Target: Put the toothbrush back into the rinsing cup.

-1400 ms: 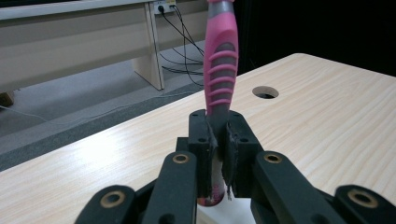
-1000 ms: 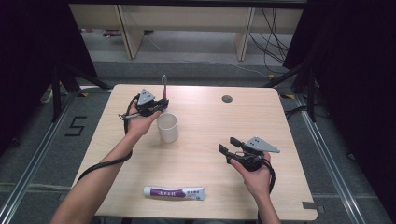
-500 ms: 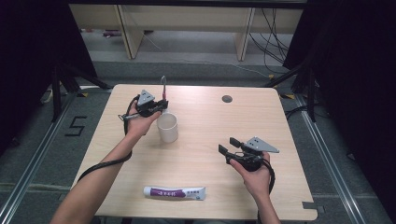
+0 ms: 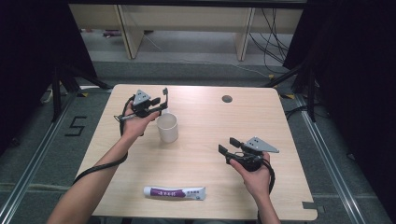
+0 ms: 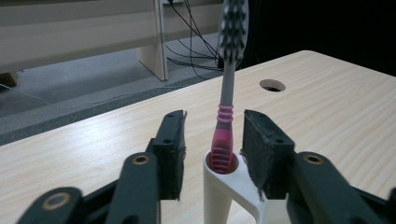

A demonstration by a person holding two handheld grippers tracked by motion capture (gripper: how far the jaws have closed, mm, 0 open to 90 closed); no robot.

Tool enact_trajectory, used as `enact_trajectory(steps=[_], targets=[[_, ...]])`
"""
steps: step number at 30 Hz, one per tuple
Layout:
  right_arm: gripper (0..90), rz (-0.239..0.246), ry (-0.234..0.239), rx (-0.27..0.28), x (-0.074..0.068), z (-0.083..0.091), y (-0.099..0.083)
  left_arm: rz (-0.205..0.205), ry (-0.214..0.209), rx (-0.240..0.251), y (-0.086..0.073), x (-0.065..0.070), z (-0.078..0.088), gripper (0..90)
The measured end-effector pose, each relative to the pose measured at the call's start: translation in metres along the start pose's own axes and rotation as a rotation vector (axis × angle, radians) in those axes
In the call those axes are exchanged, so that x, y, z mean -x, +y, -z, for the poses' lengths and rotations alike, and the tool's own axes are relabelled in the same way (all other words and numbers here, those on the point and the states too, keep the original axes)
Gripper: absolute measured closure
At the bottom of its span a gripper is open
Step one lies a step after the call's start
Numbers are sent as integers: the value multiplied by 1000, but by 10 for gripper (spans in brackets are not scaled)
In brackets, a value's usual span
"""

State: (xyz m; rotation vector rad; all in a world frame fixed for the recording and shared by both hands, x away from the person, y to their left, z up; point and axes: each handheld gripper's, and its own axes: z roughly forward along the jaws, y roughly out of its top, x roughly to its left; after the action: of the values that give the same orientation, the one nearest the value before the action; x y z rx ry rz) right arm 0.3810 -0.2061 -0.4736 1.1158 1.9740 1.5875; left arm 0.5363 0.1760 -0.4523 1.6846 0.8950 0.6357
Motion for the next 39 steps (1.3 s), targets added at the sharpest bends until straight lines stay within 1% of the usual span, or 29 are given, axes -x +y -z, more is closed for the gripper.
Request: enact_trajectory(steps=[2,3,4,6,8,11,12,13,15,16,19,20,21,22,23,24,26,27,28,30,31,32,33,34,35,36,37,38,39], targets=[[396,5,-5,5,0,0,0,-4,3,5,2,0,4,518],[396,20,-16,-8,1,2,1,1,3,6,2,1,6,502],[396,-13,4,-11,0,1,1,3,9,5,3,1,9,491],[396,-20,4,-13,-1,1,1,-4,27,9,3,1,14,469],[396,-15,4,-12,0,1,1,-2,23,4,4,2,20,459],[395,-11,3,-15,0,1,1,-18,20,1,3,4,27,444],[395,-10,2,-15,0,1,1,-281,45,-14,11,-12,31,442],[395,-12,2,-16,0,1,1,-282,46,-15,11,-12,33,438],[394,-16,2,-20,0,1,2,-275,12,-15,10,-10,38,428],[394,-18,3,-21,0,1,2,-7,14,-4,3,8,40,423],[389,-21,-2,-21,0,1,2,-60,-1,2,5,9,48,404],[390,-15,-3,-28,0,1,3,-54,-7,-10,5,11,52,402],[389,-4,-9,-28,0,2,4,-32,-17,-16,5,14,55,401],[389,13,-12,-22,1,2,4,-39,-15,-22,5,14,59,401],[389,4,-6,-16,1,1,4,-43,-17,-22,6,15,62,400],[388,5,-15,-14,2,1,4,-39,-21,-24,6,16,65,401],[388,6,-12,-19,3,2,5,-39,-27,-27,6,17,70,400],[388,1,-15,-28,3,3,5,-44,-35,-27,6,18,74,400],[387,9,-19,-25,4,3,5,-47,-33,-33,6,19,77,400],[386,9,-27,-31,4,3,5,-60,-40,-35,5,21,83,396],[385,-26,-11,-40,2,3,5,-64,-49,-29,5,23,85,394],[385,-3,-25,-33,4,3,5,-67,-54,-33,5,25,88,391],[385,-1,-19,-27,5,3,4,-68,-60,-32,5,26,91,389],[385,5,-28,-25,5,2,4,-73,-65,-31,4,29,95,387],[384,-37,-15,-31,3,2,3,-72,-73,-33,3,31,97,384],[384,-19,-22,-36,5,3,3,-72,-78,-36,3,33,99,380],[384,-16,-26,-32,5,3,2,-74,-88,-41,1,36,102,377],[383,-46,-19,-27,4,2,0,-82,-98,-55,-1,38,105,374],[384,-23,-16,-35,7,3,0,-82,-108,-57,-3,40,106,373]])
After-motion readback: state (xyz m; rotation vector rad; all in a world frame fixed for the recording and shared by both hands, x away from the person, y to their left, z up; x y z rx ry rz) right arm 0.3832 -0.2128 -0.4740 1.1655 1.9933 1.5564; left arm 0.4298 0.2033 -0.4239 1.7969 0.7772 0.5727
